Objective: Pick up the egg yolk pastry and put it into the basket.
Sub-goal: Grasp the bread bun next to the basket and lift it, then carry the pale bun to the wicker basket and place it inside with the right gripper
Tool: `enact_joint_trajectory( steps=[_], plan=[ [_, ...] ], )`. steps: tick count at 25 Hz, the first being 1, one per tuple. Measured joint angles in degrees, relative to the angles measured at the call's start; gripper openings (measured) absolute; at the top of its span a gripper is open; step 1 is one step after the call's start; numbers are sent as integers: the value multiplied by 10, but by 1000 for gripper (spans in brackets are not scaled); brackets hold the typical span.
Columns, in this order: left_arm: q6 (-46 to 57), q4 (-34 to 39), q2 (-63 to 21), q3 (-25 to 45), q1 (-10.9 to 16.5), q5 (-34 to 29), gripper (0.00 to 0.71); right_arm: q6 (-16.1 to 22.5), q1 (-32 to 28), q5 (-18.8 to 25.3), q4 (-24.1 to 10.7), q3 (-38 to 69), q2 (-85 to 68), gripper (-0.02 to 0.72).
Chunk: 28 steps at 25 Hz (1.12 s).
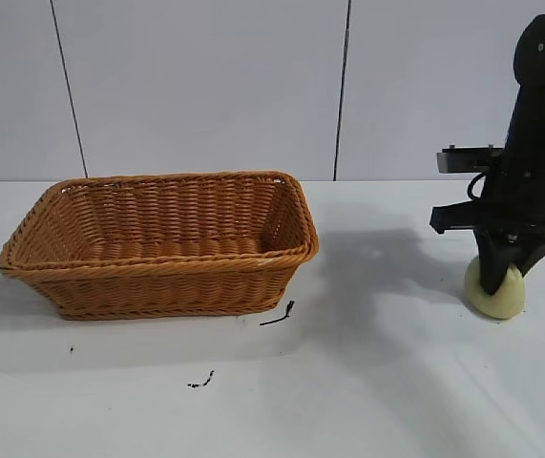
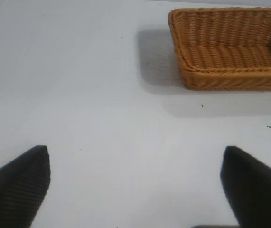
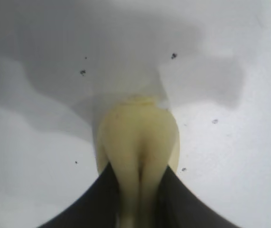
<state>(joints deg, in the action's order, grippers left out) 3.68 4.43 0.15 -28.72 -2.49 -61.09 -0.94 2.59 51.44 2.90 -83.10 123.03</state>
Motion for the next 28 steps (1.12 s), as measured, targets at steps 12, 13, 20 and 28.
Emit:
enact_joint_trajectory(
  steps=[12,13,20,28],
  plan=[
    [0,0,0,0,0,0,696,-20,0,123,6,-142,-78,60],
    [0,0,0,0,0,0,696,-20,0,137,6,-159,-84,60],
    [0,0,0,0,0,0,696,-19,28,179,9,-262,-88,60],
    [0,0,0,0,0,0,696,-1,130,181,-4,-366,-44,60]
  ],
)
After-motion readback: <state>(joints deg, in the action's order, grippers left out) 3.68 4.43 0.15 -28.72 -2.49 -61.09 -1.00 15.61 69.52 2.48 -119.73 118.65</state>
